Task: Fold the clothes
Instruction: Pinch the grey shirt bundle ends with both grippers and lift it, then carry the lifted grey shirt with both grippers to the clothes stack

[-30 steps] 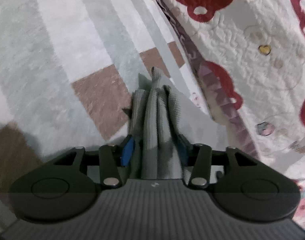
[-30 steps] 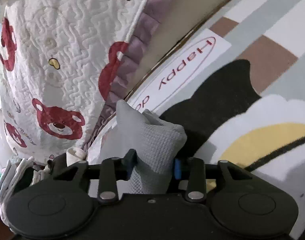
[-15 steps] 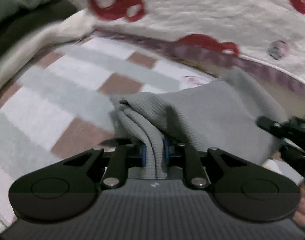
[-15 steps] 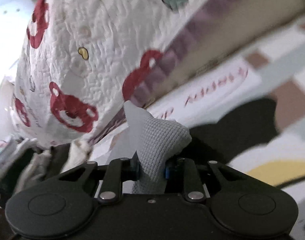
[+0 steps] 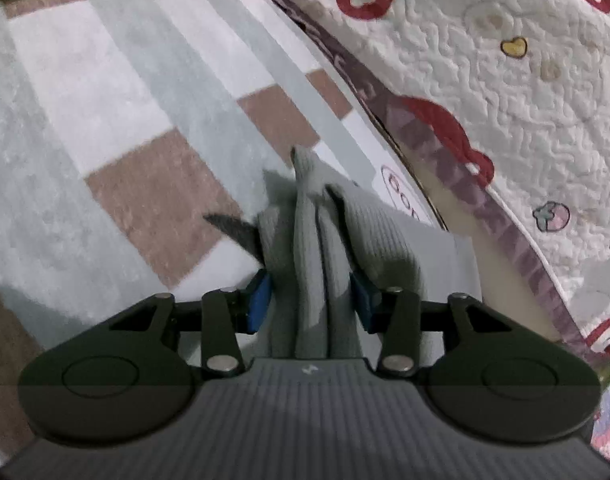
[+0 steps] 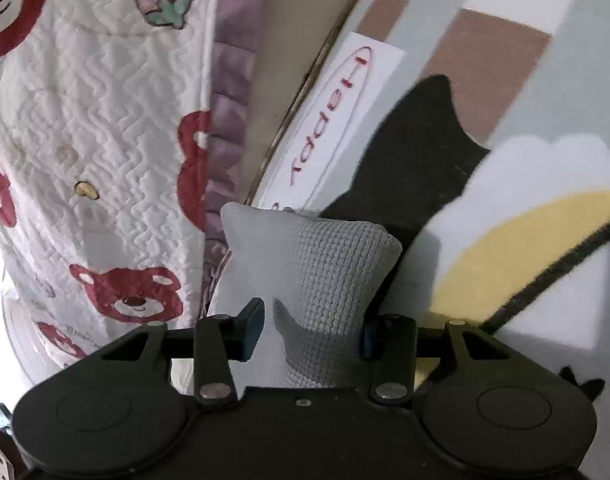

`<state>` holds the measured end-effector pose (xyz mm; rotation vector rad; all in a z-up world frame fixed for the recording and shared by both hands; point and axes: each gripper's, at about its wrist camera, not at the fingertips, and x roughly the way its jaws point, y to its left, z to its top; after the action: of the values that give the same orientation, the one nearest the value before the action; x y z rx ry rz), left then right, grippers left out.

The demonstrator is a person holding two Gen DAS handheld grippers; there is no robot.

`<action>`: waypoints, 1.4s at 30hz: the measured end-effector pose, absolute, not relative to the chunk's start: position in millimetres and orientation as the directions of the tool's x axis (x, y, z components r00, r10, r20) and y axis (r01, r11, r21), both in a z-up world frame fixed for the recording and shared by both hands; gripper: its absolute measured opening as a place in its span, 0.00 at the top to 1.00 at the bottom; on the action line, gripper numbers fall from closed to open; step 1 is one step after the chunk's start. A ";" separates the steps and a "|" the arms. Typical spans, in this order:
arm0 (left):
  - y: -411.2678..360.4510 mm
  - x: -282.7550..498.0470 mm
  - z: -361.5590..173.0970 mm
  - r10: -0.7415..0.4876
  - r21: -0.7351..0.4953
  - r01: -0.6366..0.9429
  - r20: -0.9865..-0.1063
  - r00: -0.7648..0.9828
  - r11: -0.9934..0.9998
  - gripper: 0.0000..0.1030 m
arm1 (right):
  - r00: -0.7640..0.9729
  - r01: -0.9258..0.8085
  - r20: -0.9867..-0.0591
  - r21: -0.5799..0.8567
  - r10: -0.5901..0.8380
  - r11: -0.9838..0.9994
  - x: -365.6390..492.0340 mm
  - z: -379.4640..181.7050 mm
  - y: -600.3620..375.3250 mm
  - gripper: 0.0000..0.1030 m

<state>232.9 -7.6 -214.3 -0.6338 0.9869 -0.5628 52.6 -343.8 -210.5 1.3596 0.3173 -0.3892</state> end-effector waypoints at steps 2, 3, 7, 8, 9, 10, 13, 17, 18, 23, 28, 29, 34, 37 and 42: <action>-10.8 232.0 -216.0 -0.697 -0.704 0.182 -0.565 0.442 0.686 0.55 | 0.883 0.467 -0.465 0.850 -0.071 0.245 62.5 -205.5 -340.3 0.48; -12.9 231.5 -215.8 -0.696 -0.696 0.197 -0.565 0.443 0.690 0.55 | 0.878 0.473 -0.472 0.826 -0.083 0.306 66.6 -201.3 -335.8 0.48; -25.7 226.0 -205.4 -0.654 -0.596 0.284 -0.608 0.450 0.751 0.65 | 0.883 0.456 -0.449 0.752 -0.136 0.476 71.1 -196.0 -310.3 0.62; -28.9 223.7 -203.1 -0.649 -0.571 0.315 -0.614 0.450 0.758 0.80 | 0.902 0.421 -0.412 0.769 -0.130 0.481 66.9 -193.4 -309.8 0.71; -31.5 220.7 -200.5 -0.651 -0.558 0.337 -0.614 0.446 0.758 0.85 | 0.921 0.381 -0.372 0.791 -0.118 0.479 62.9 -189.8 -311.8 0.73; -32.2 217.1 -194.9 -0.642 -0.545 0.341 -0.621 0.449 0.766 0.87 | 0.934 0.347 -0.338 0.795 -0.111 0.497 58.3 -183.0 -309.7 0.74; -33.2 205.5 -177.2 -0.618 -0.511 0.349 -0.638 0.458 0.786 0.91 | 0.942 0.298 -0.325 0.687 -0.086 0.663 50.3 -145.0 -290.1 0.75; -10.2 177.4 -143.9 -0.659 -0.573 0.330 -0.602 0.451 0.750 0.91 | 0.938 0.224 -0.345 0.564 -0.019 0.795 47.3 -88.6 -270.6 0.75; -2.3 171.6 -135.3 -0.664 -0.584 0.325 -0.590 0.459 0.744 0.91 | 0.935 0.204 -0.354 0.558 0.008 0.804 49.1 -75.1 -268.2 0.75; 38.6 143.3 -96.4 -0.663 -0.607 0.313 -0.523 0.535 0.731 0.92 | 0.919 0.057 -0.365 0.493 0.147 0.868 56.1 -12.8 -239.3 0.75; 78.2 114.0 -69.6 -0.644 -0.633 0.284 -0.457 0.614 0.720 0.92 | 0.891 -0.111 -0.349 0.451 0.290 0.886 68.7 33.9 -194.1 0.75; 87.4 108.2 -65.0 -0.636 -0.637 0.279 -0.440 0.634 0.719 0.92 | 0.885 -0.139 -0.342 0.454 0.316 0.880 70.1 40.7 -186.0 0.75; 131.8 83.3 -46.6 -0.577 -0.655 0.235 -0.372 0.728 0.718 0.92 | 0.843 -0.238 -0.320 0.499 0.433 0.833 83.9 62.6 -152.7 0.75; 153.2 76.2 -41.5 -0.549 -0.681 0.204 -0.338 0.764 0.703 0.92 | 0.809 -0.286 -0.338 0.489 0.481 0.824 94.3 72.1 -129.4 0.75; 182.4 73.8 -23.1 -0.459 -0.655 0.150 -0.329 0.826 0.740 0.92 | 0.732 -0.391 -0.375 0.453 0.569 0.801 118.6 92.9 -85.9 0.75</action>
<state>73.8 182.4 -23.1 -0.6586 0.5010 -0.3496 118.6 -85.9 92.9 0.3595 0.5262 0.5408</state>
